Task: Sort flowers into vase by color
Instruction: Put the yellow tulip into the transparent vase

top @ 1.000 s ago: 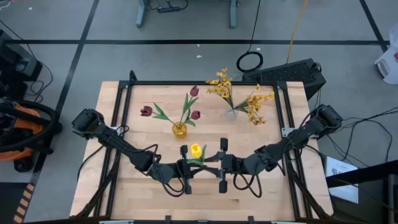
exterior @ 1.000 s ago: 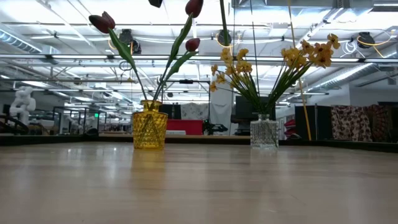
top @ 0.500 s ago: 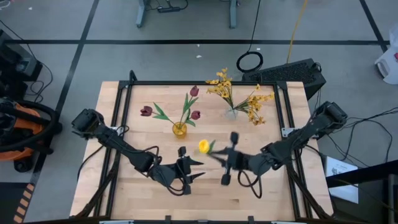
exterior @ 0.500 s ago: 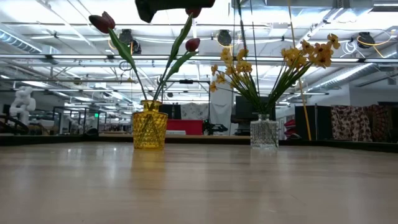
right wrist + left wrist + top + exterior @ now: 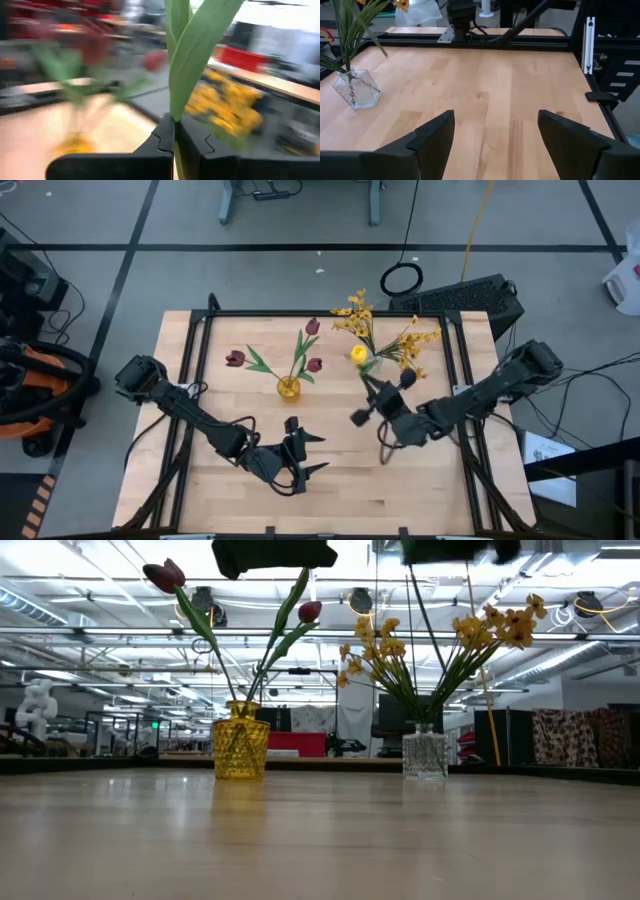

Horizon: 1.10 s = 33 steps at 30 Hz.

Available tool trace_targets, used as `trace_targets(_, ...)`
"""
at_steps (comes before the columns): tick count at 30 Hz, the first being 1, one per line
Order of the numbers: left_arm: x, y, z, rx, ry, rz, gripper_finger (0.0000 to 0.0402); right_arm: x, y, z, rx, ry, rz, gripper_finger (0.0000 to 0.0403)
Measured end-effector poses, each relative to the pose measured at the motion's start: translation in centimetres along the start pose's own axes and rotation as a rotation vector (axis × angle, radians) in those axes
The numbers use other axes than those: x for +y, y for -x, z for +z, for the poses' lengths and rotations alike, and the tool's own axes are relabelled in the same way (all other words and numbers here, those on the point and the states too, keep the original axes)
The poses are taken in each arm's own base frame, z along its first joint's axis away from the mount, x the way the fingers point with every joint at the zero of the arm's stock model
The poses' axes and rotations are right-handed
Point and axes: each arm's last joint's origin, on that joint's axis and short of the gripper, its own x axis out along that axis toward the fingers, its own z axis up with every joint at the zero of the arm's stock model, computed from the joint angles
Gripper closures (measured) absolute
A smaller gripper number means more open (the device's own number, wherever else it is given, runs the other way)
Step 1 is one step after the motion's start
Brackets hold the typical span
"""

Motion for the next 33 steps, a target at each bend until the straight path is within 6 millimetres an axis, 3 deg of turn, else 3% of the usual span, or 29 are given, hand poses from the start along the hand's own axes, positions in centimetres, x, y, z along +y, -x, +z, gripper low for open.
trace_targets(5,0.0,0.0,0.0,0.004,-0.003,0.001,0.0109,-0.3,-2.9,-3.9,-0.028,-0.104,-0.311,0.0402)
trace_targets(13,0.2,-0.2,0.0,0.005,-0.008,0.008,0.0109,-1.6,-7.6,-5.8,-0.034,-0.203,-0.476,0.0403)
trace_targets(18,0.2,-0.1,0.0,0.005,-0.008,0.007,0.0109,-2.6,-9.3,-5.9,-0.039,-0.241,-0.535,0.0403)
trace_targets(33,0.2,-0.1,-0.1,0.012,-0.014,0.009,0.0109,-2.8,-10.4,-3.4,-0.023,-0.186,-0.515,0.0402)
